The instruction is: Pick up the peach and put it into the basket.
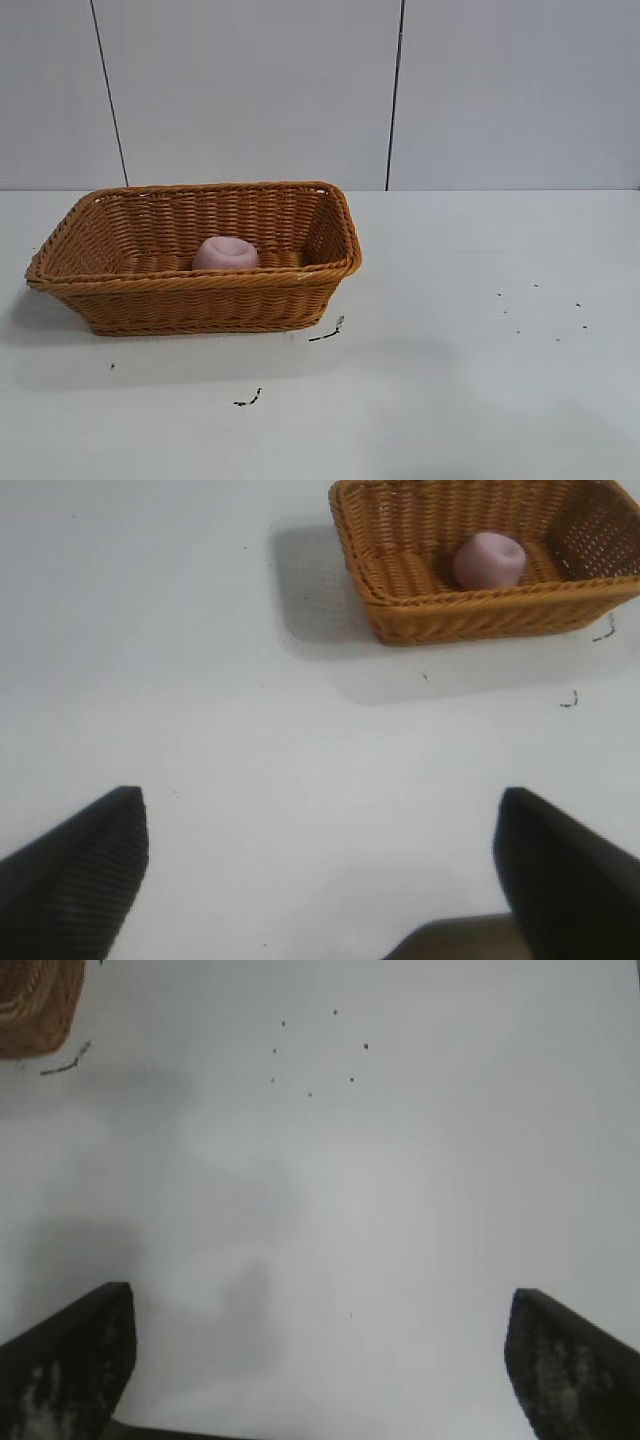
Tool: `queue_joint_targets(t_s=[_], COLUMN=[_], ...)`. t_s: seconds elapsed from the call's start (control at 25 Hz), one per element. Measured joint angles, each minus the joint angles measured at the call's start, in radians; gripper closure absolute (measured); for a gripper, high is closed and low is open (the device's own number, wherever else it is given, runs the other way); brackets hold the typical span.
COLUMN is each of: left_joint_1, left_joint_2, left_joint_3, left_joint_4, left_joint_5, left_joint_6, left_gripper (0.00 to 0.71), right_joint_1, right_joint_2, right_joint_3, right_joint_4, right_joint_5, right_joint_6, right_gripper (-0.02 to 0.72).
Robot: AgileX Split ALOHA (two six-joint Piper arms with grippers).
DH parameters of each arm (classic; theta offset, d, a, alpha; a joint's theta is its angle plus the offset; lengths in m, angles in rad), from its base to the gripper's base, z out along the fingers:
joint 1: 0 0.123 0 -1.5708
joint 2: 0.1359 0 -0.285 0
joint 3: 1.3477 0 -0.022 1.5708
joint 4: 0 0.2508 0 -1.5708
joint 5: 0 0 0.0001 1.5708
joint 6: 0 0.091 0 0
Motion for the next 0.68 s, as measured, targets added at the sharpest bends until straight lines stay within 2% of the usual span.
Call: queue_joint_targets(t_s=[0.2,0.68], left_joint_1=[0.0,0.0], left_joint_2=[0.0,0.0], left_joint_3=[0.0,0.0], left_joint_4=[0.0,0.0], left_joint_5=[0.0,0.0], left_joint_6=[0.0,0.0], left_gripper=[0.018,0.018], right_joint_1=[0.0,0.0], right_joint_2=[-0.088,-0.089], right_joint_3=[0.002,0.002], right_joint_4=[0.0,0.0], right_joint_5=[-0.006,-0.006], right_joint_6=[0.0,0.0], right_gripper=[0.014,0.014])
